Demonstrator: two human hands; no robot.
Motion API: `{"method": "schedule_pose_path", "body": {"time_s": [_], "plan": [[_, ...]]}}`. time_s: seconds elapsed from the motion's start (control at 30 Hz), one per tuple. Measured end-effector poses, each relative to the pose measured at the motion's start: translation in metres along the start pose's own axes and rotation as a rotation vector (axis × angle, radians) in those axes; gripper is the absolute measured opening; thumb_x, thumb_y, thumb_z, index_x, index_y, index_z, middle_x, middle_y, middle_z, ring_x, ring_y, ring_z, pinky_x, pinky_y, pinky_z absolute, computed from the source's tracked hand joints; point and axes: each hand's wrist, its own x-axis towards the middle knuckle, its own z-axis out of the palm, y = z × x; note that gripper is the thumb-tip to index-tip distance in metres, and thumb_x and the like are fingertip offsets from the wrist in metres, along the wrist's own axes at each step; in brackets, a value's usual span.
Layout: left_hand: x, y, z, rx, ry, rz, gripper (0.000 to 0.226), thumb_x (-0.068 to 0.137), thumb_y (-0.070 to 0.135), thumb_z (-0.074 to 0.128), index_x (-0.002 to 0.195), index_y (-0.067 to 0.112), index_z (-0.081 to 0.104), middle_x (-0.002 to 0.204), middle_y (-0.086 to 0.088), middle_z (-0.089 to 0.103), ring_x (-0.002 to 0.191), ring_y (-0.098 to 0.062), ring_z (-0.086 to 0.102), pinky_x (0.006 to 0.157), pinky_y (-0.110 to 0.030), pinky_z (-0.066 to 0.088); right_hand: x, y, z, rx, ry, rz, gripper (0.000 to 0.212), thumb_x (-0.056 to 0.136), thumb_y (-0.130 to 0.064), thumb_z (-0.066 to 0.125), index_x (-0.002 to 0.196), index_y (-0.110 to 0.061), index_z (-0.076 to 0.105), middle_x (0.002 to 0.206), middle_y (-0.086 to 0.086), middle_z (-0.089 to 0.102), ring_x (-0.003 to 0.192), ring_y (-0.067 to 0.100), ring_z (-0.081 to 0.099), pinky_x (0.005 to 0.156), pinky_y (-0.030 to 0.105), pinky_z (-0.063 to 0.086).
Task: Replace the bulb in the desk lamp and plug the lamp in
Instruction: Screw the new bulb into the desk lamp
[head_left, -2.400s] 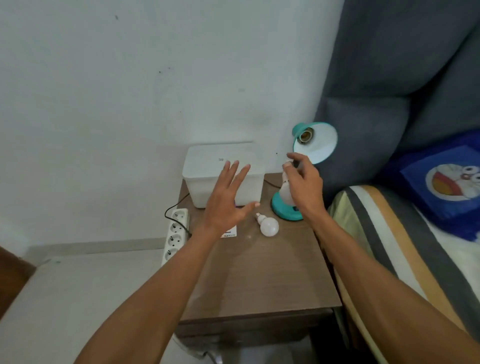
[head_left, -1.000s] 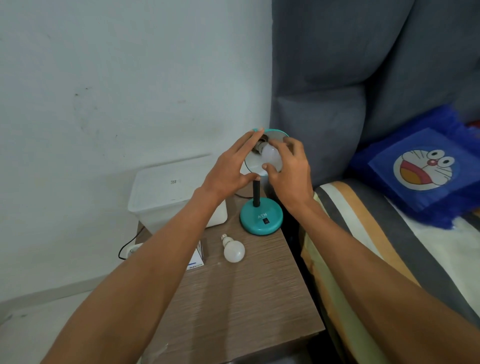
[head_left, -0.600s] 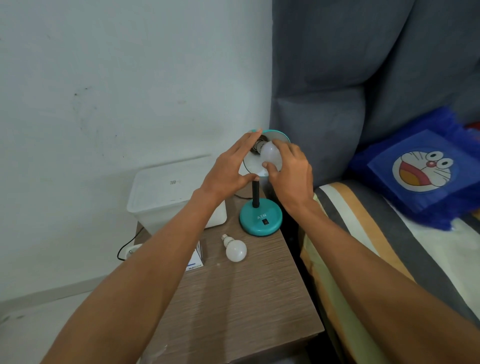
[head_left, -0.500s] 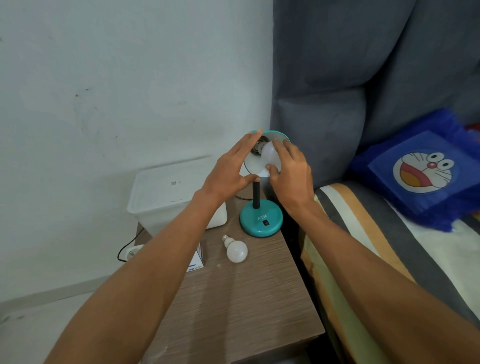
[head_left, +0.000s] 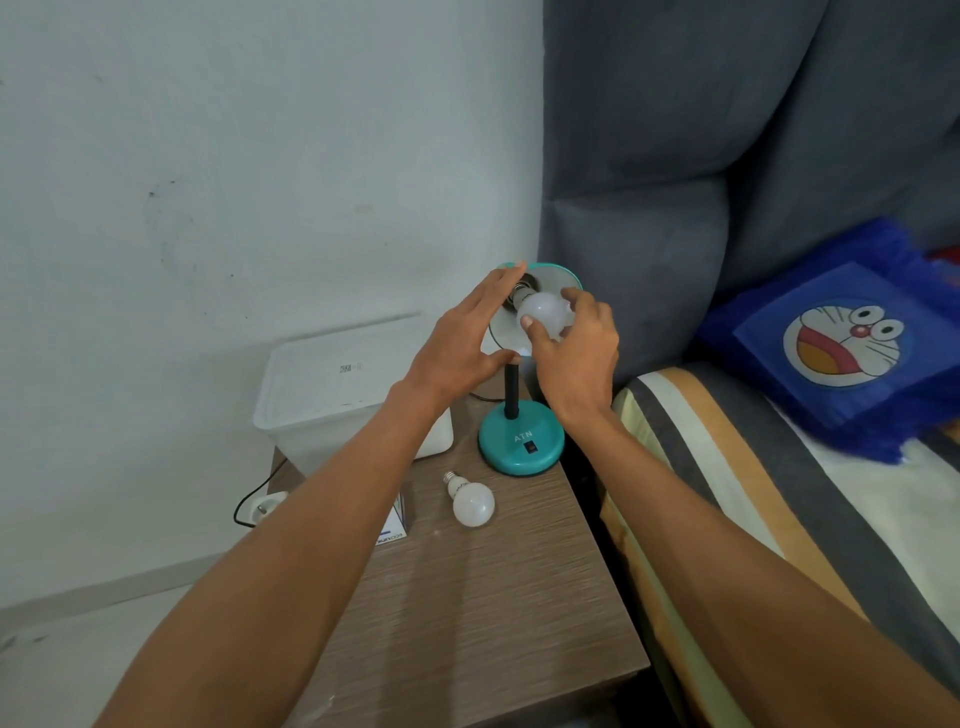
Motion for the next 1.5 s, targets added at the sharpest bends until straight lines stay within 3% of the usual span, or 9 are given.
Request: {"method": "schedule_pose_path", "body": {"time_s": [0.17, 0.3, 0.57, 0.77, 0.93, 1.07, 1.17, 1.3, 1.5], "plan": [[-0.001, 0.0, 0.0, 0.001, 0.001, -0.004, 0.103, 0.082, 0.02, 0.089, 0.165, 0.019, 0.028, 0.168, -0.004, 0.036, 0.154, -0.023, 0.038, 0.122, -0.029, 0.035, -0.003, 0.008, 0.001, -0.072, -0.073, -0.183, 0.058, 0.083, -0.018, 0.078, 0.135, -0.021, 0.053, 0.132, 0.006, 0.052, 0.113, 0.026, 0.06, 0.091, 0.041, 0.057], [-0.001, -0.001, 0.0, 0.009, 0.013, -0.009, 0.103, 0.082, 0.018, 0.089, 0.164, 0.02, 0.028, 0.168, -0.002, 0.036, 0.152, -0.023, 0.04, 0.12, -0.025, 0.034, 0.004, 0.001, -0.002, -0.042, -0.034, 0.066, 0.056, 0.087, -0.047, 0.07, 0.126, -0.01, 0.058, 0.112, 0.009, 0.07, 0.098, 0.023, 0.068, 0.073, 0.02, 0.047], [0.0, -0.001, 0.001, 0.009, 0.008, -0.003, 0.102, 0.082, 0.017, 0.088, 0.164, 0.021, 0.028, 0.168, -0.002, 0.037, 0.152, -0.022, 0.041, 0.12, -0.028, 0.039, 0.001, -0.003, 0.002, -0.067, 0.003, -0.172, 0.038, 0.092, -0.029, 0.068, 0.128, -0.02, 0.058, 0.126, 0.006, 0.053, 0.105, 0.017, 0.058, 0.087, 0.029, 0.054], [-0.001, -0.002, 0.0, 0.012, 0.011, -0.008, 0.104, 0.082, 0.018, 0.089, 0.165, 0.022, 0.026, 0.169, -0.002, 0.035, 0.155, -0.022, 0.036, 0.123, -0.033, 0.036, 0.008, -0.005, 0.0, 0.123, 0.08, 0.265, 0.041, 0.092, -0.044, 0.065, 0.117, -0.012, 0.062, 0.111, 0.008, 0.07, 0.091, 0.013, 0.062, 0.072, 0.02, 0.047], [-0.001, -0.001, 0.002, 0.018, 0.009, -0.008, 0.104, 0.082, 0.017, 0.089, 0.164, 0.02, 0.027, 0.169, -0.004, 0.035, 0.154, -0.025, 0.038, 0.123, -0.04, 0.039, 0.006, -0.005, -0.001, 0.053, 0.003, 0.073, 0.049, 0.086, -0.042, 0.071, 0.127, -0.021, 0.055, 0.122, 0.007, 0.059, 0.105, 0.019, 0.06, 0.084, 0.027, 0.052], [-0.001, -0.002, 0.003, 0.011, 0.019, 0.008, 0.102, 0.083, 0.017, 0.088, 0.164, 0.019, 0.028, 0.169, -0.005, 0.036, 0.154, -0.025, 0.038, 0.122, -0.044, 0.041, 0.002, 0.002, 0.001, -0.021, -0.069, -0.028, 0.053, 0.081, -0.035, 0.078, 0.128, -0.021, 0.057, 0.121, 0.007, 0.062, 0.099, 0.021, 0.066, 0.086, 0.035, 0.057], [-0.002, -0.002, 0.002, 0.023, 0.018, 0.001, 0.103, 0.081, 0.015, 0.089, 0.164, 0.018, 0.028, 0.168, -0.005, 0.036, 0.153, -0.026, 0.039, 0.123, -0.032, 0.038, 0.007, -0.007, -0.001, 0.066, -0.024, 0.177, 0.051, 0.085, -0.047, 0.071, 0.122, -0.012, 0.063, 0.112, 0.009, 0.069, 0.092, 0.016, 0.065, 0.076, 0.022, 0.048], [-0.001, -0.003, 0.001, 0.026, 0.014, 0.005, 0.103, 0.081, 0.016, 0.09, 0.164, 0.018, 0.028, 0.168, -0.004, 0.037, 0.152, -0.023, 0.04, 0.118, -0.006, 0.024, 0.01, -0.012, 0.001, 0.112, 0.041, 0.239, 0.049, 0.089, -0.043, 0.067, 0.128, -0.014, 0.059, 0.119, 0.01, 0.066, 0.104, 0.021, 0.063, 0.085, 0.029, 0.051], [-0.001, -0.002, 0.001, 0.003, 0.019, 0.003, 0.102, 0.083, 0.017, 0.088, 0.164, 0.019, 0.028, 0.169, -0.004, 0.036, 0.155, -0.023, 0.036, 0.124, -0.033, 0.035, 0.003, -0.003, 0.005, -0.049, -0.062, -0.055, 0.055, 0.083, -0.033, 0.076, 0.132, -0.023, 0.054, 0.128, 0.006, 0.052, 0.106, 0.022, 0.062, 0.089, 0.033, 0.054]]}}
